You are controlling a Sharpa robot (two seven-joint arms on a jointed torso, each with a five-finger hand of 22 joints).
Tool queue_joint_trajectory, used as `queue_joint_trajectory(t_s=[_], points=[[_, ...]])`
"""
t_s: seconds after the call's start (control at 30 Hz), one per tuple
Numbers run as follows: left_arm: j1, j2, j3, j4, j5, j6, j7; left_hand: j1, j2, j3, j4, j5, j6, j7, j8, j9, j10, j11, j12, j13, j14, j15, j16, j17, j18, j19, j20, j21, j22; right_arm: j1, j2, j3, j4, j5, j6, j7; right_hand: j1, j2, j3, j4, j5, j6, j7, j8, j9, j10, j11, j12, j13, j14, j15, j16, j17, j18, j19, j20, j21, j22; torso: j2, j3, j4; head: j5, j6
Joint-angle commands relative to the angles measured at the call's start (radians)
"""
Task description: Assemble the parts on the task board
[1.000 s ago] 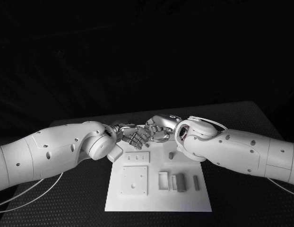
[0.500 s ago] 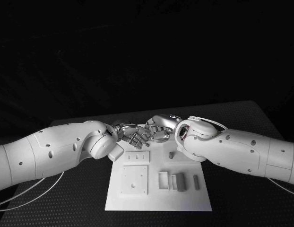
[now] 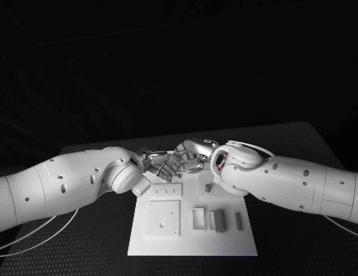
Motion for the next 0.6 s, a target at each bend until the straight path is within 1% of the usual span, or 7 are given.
queue_joint_trajectory(t_s=[0.03,0.1,0.17,0.33,0.37,0.47,0.6], points=[[0.004,0.009,0.004,0.010,-0.015,-0.002,0.014,-0.002,-0.005,0.002,-0.009,0.001,0.009,-0.002,0.004,0.001,0.007,-0.001,0.001,0.003,0.009,0.001,-0.001,0.003,0.006,0.000,-0.008,-0.005,0.002,-0.003,0.009,-0.001,0.011,-0.010,0.029,0.032,0.001,0.002,0.002,-0.004,-0.001,0.215,-0.011,0.001,0.000,-0.019,-0.012,-0.002,-0.001,0.000,-0.005,0.004,-0.001,0.013,-0.003,-0.006,0.006,0.014,0.000,-0.0002,0.0005,-0.001,-0.001],[0.004,0.007,0.004,0.010,-0.015,-0.005,0.013,-0.001,-0.003,0.004,-0.011,0.001,0.012,-0.003,0.004,0.001,0.009,-0.002,0.001,0.005,0.011,0.000,-0.002,0.006,0.005,0.001,-0.009,-0.004,0.003,-0.003,0.009,-0.001,0.010,-0.010,0.031,0.031,0.001,0.002,0.002,-0.004,-0.001,0.215,-0.011,0.001,0.000,-0.019,-0.012,-0.002,-0.002,0.000,-0.005,0.004,-0.001,0.013,-0.003,-0.006,0.006,0.014,0.000,-0.0002,0.0007,-0.002,-0.002],[0.004,0.006,0.004,0.010,-0.015,-0.005,0.014,0.003,0.006,0.009,-0.015,0.001,0.014,-0.004,0.004,0.001,0.012,-0.003,0.001,0.007,0.012,0.000,-0.002,0.009,0.004,0.001,-0.011,-0.005,0.004,-0.003,0.008,-0.002,0.009,-0.010,0.034,0.030,0.001,0.002,0.002,-0.004,-0.001,0.215,-0.011,0.001,0.000,-0.018,-0.012,-0.002,-0.001,0.000,-0.005,0.004,-0.001,0.013,-0.003,-0.006,0.006,0.014,0.000,-0.0002,0.0007,-0.002,-0.002],[0.003,0.000,0.004,0.012,-0.015,-0.009,0.015,0.028,0.049,0.033,-0.040,0.001,0.024,-0.008,0.005,0.001,0.020,-0.006,0.000,0.017,0.017,-0.003,-0.006,0.021,-0.001,0.001,-0.013,-0.007,0.009,-0.003,0.007,-0.002,0.001,-0.011,0.040,0.027,0.001,0.001,0.002,-0.004,-0.001,0.215,-0.011,0.001,0.000,-0.018,-0.012,-0.002,-0.001,0.000,-0.005,0.004,-0.001,0.013,-0.003,-0.006,0.006,0.014,0.000,-0.0003,0.0004,-0.002,-0.002],[0.003,-0.001,0.004,0.012,-0.015,-0.009,0.016,0.030,0.051,0.035,-0.041,0.001,0.024,-0.008,0.005,0.000,0.020,-0.007,0.000,0.018,0.017,-0.003,-0.006,0.022,-0.001,0.001,-0.013,-0.007,0.009,-0.003,0.008,-0.002,0.001,-0.011,0.040,0.027,0.001,0.001,0.002,-0.004,-0.001,0.215,-0.011,0.001,0.000,-0.018,-0.012,-0.002,-0.001,0.000,-0.005,0.004,-0.001,0.013,-0.003,-0.006,0.006,0.014,0.000,-0.0003,0.0004,-0.002,-0.002],[0.003,-0.003,0.004,0.012,-0.015,-0.005,0.019,0.052,0.072,0.062,-0.054,0.001,0.028,-0.008,0.003,-0.001,0.022,-0.007,-0.003,0.023,0.019,-0.003,-0.009,0.028,-0.006,-0.002,-0.014,-0.010,0.011,-0.004,0.007,-0.002,-0.004,-0.011,0.042,0.026,0.001,0.001,0.002,-0.004,-0.001,0.215,-0.011,0.001,0.000,-0.018,-0.012,-0.002,-0.001,-0.001,-0.005,0.004,-0.002,0.013,-0.003,-0.006,0.006,0.014,0.000,-0.0001,0.0000,-0.002,-0.002],[0.002,-0.004,0.004,0.013,-0.015,0.004,0.023,0.073,0.087,0.093,-0.068,0.001,0.030,-0.009,0.001,-0.002,0.025,-0.007,-0.006,0.029,0.020,-0.003,-0.014,0.035,-0.009,-0.001,-0.015,-0.012,0.015,-0.005,0.006,-0.002,-0.008,-0.010,0.043,0.027,0.000,0.001,0.002,-0.003,-0.001,0.215,-0.011,0.000,0.000,-0.018,-0.012,-0.002,-0.002,0.000,-0.005,0.004,-0.002,0.013,-0.003,-0.006,0.006,0.014,0.000,-0.0004,0.0008,-0.003,-0.002]])
